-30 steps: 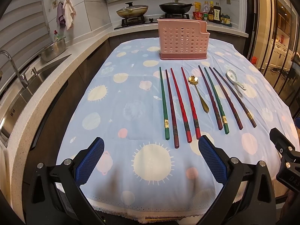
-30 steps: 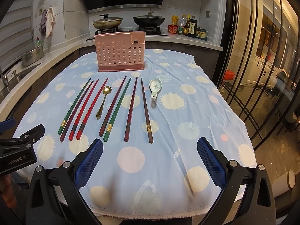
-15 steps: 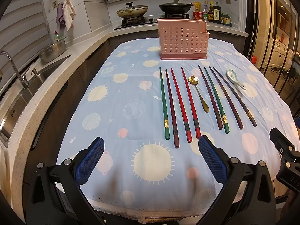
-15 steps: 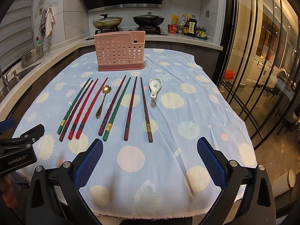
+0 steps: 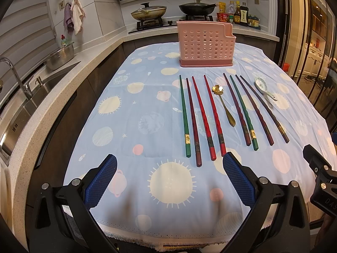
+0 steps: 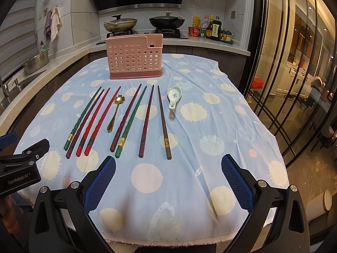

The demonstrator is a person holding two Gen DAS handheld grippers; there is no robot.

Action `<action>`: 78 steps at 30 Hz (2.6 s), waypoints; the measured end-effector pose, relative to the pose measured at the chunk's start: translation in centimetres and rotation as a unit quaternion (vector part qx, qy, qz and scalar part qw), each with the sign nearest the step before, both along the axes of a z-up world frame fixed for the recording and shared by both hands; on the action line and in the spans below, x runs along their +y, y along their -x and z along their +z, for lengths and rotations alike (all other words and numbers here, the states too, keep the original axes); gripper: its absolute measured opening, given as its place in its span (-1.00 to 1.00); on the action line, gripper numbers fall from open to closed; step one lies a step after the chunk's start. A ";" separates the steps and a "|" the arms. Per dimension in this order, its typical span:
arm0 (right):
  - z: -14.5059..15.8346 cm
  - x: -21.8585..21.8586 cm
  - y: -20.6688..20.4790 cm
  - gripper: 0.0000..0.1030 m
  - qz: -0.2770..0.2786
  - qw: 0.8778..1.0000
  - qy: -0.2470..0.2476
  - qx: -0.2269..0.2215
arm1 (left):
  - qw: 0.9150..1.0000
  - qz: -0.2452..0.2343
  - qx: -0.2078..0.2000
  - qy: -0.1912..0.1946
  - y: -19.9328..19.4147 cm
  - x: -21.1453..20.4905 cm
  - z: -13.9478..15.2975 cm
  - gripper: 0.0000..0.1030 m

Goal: Organize utensils

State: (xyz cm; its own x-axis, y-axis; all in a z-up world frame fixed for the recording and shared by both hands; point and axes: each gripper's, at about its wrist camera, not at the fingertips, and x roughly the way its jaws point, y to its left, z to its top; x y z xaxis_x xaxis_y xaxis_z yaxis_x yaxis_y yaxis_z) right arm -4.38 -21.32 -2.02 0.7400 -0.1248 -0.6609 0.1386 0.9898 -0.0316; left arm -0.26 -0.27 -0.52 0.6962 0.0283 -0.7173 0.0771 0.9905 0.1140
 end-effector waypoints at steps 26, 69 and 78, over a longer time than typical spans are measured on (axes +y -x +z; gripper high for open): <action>0.0 0.0 0.0 0.87 0.000 1.000 0.000 0.001 | 1.000 -0.007 0.004 0.004 -0.1 0.1 -0.2 0.86; -1.3 -1.1 -1.7 0.87 -0.012 0.999 -0.012 0.027 | 0.999 -0.003 0.039 0.000 -6.5 1.8 -4.2 0.82; -1.8 -1.1 -2.6 0.87 -0.012 0.999 -0.016 0.035 | 0.998 -0.011 0.057 0.015 -7.8 1.9 -5.3 0.52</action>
State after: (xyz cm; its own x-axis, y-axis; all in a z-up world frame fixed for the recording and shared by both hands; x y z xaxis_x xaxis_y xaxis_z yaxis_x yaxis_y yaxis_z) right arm -1.74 -22.44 -3.84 0.6889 -0.1193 -0.7150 0.1605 0.9870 -0.0100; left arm 7.59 1.60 -5.87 0.6096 -0.0092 -0.7927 0.1104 0.9912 0.0734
